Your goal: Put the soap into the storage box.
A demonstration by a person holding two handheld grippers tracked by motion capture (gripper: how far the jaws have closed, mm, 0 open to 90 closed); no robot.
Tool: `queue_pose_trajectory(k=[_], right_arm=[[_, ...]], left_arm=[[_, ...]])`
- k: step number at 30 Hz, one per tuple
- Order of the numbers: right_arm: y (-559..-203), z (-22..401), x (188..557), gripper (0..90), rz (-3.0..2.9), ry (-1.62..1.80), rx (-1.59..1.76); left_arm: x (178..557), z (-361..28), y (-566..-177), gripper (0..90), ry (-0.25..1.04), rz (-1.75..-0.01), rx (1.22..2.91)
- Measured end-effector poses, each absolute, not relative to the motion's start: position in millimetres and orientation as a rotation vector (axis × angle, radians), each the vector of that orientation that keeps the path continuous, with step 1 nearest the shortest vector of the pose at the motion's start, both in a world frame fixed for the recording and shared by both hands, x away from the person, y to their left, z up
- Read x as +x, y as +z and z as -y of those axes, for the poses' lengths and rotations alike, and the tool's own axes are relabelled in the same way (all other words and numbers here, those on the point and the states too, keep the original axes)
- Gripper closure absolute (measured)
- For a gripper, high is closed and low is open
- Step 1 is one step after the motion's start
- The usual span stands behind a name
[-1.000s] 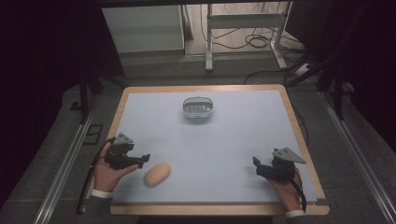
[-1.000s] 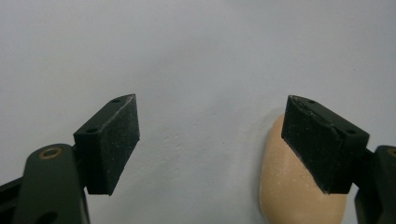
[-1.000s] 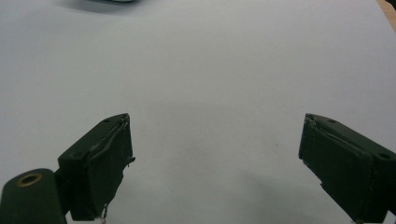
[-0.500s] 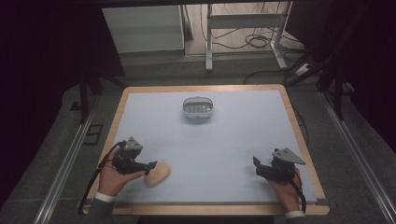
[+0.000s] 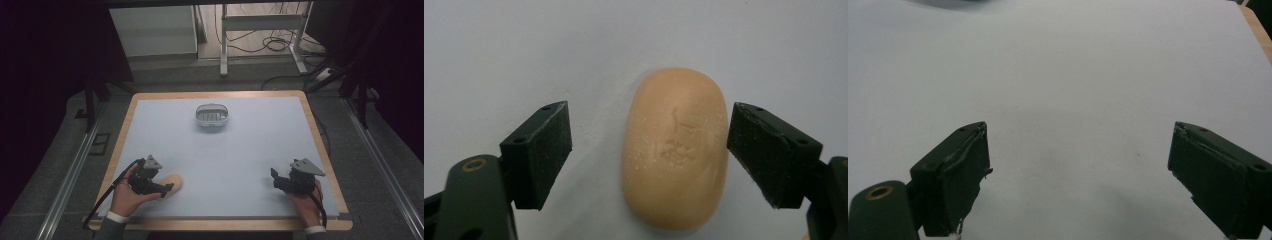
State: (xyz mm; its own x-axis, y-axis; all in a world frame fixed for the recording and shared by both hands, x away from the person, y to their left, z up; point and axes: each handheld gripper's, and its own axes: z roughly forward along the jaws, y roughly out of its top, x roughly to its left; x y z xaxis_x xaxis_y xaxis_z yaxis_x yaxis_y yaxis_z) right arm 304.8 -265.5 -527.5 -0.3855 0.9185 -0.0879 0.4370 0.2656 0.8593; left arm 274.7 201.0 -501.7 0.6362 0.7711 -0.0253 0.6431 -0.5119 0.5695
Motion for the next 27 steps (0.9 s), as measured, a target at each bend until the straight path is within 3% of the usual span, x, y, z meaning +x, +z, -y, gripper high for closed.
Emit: queue_pose_trajectory(k=[12,27], right_arm=[[-527.4,266.3,304.9,9.9,-1.931,1.045,1.235],[-527.5,266.3,305.3,9.9,-1.929,1.038,1.239]], left_arm=[[271.8,-186.2,-515.4,18.4,0.249,-1.067,2.385],[274.4,-182.8,-524.5,27.0,0.256,-1.105,2.417]])
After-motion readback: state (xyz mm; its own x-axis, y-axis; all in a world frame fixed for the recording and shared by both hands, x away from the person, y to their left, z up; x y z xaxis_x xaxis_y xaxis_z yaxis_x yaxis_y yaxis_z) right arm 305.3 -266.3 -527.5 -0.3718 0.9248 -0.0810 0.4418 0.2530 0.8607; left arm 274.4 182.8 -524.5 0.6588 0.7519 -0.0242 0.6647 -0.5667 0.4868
